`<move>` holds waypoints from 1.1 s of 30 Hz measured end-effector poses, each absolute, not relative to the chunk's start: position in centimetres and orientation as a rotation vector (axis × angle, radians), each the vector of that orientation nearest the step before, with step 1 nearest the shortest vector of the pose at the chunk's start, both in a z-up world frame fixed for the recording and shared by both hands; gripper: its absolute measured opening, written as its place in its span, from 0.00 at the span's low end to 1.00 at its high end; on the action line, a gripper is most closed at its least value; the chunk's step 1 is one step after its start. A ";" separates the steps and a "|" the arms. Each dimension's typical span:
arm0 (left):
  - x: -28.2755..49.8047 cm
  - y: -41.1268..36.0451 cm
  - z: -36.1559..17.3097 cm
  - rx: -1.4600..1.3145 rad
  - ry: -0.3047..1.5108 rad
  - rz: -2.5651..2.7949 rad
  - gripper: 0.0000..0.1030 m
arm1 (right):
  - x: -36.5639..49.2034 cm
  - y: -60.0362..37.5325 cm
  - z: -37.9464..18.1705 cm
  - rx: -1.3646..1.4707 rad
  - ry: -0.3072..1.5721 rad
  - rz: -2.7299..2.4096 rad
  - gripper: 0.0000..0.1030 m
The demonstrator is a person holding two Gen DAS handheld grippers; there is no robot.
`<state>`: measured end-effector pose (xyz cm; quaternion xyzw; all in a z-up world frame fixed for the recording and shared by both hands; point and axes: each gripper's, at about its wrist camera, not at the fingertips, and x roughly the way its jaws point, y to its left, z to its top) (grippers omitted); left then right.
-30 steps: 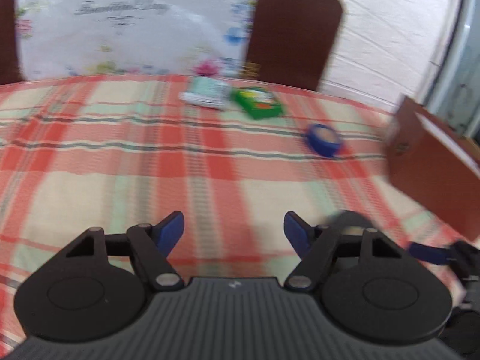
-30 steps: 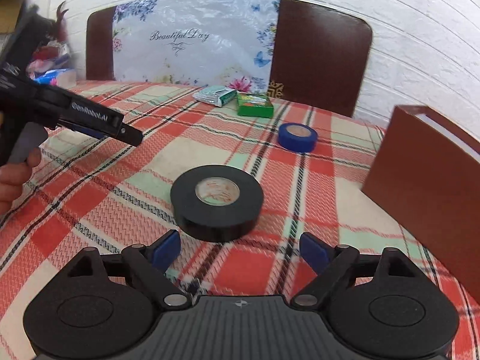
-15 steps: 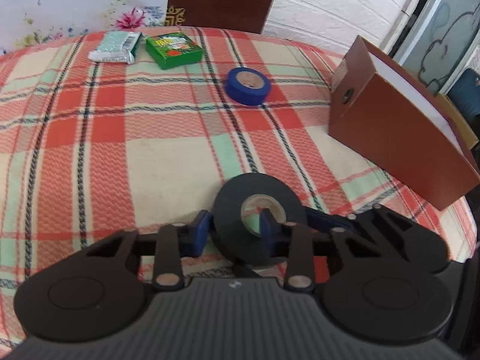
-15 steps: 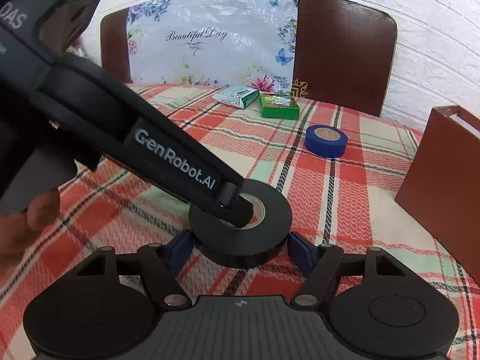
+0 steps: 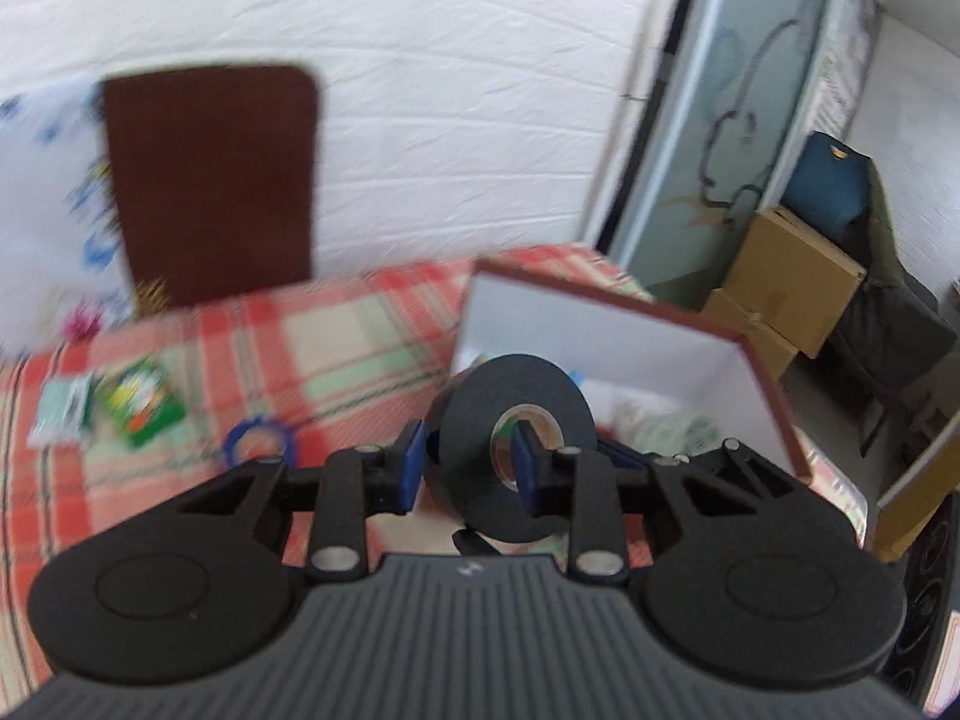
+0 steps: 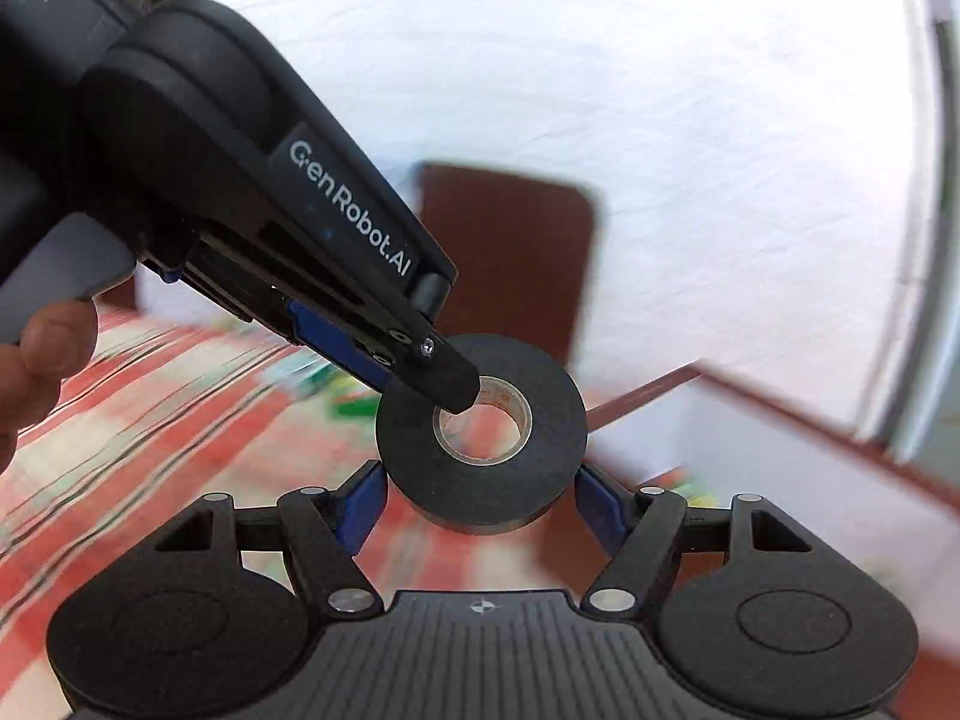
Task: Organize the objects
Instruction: 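Lift the black tape roll into the brown box and release it, then move the left gripper back over the remaining items on the table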
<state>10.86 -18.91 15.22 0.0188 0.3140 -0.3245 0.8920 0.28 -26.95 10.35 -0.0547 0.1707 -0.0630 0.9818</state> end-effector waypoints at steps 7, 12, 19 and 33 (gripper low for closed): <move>13.3 -27.6 14.2 0.079 0.666 -0.759 0.32 | 0.0 -35.3 11.8 -0.118 0.368 -0.249 0.65; 14.2 -31.2 12.0 0.138 0.674 -0.748 0.32 | 1.0 -39.0 10.1 -0.080 0.427 -0.283 0.60; 13.9 -30.4 11.5 0.199 0.668 -0.671 0.33 | 1.4 -40.3 8.2 -0.044 0.417 -0.320 0.65; 10.4 -25.6 12.3 0.242 0.613 -0.570 0.40 | -1.8 -38.2 9.1 0.002 0.403 -0.365 0.70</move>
